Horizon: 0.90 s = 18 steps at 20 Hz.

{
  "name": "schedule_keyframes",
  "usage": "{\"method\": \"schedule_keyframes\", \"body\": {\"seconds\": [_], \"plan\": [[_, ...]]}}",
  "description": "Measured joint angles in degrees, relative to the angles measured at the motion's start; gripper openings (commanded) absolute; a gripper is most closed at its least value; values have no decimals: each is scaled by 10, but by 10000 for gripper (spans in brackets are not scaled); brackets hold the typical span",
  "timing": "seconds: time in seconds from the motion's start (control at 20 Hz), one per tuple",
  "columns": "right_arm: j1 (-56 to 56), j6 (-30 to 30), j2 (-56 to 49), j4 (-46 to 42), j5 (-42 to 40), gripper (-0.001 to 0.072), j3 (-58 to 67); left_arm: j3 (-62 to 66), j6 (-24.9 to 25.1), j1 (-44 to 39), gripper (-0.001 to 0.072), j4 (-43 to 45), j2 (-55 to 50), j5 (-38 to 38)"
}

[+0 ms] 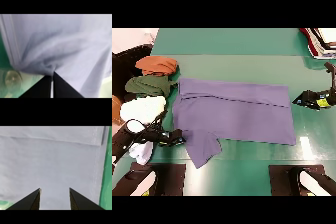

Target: Fold the shirts.

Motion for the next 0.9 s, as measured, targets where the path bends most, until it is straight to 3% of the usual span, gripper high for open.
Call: {"method": "schedule_keyframes", "body": {"seconds": [0.15,0.2,0.25,0.4,0.5,0.7,0.8,0.9], "plan": [[-33,-10,3,-6,32,413,-31,22,10,0,23,-9,2,-9],[-51,-12,5,-15,44,459,-50,32,14,0,24,-9,2,-17],[-75,-13,6,-27,55,575,-74,43,19,0,24,-9,3,-24],[-153,-15,5,-55,73,563,-152,70,32,0,23,-7,3,-38],[-195,-16,-3,-63,72,406,-202,82,38,0,24,-7,3,-42],[-215,-26,-33,-43,39,401,-265,91,42,0,24,-7,3,-44],[-197,-28,-51,-28,24,219,-276,92,43,0,24,-7,3,-39],[-172,-30,-65,-23,14,173,-277,94,43,0,23,-4,3,-39]]}}
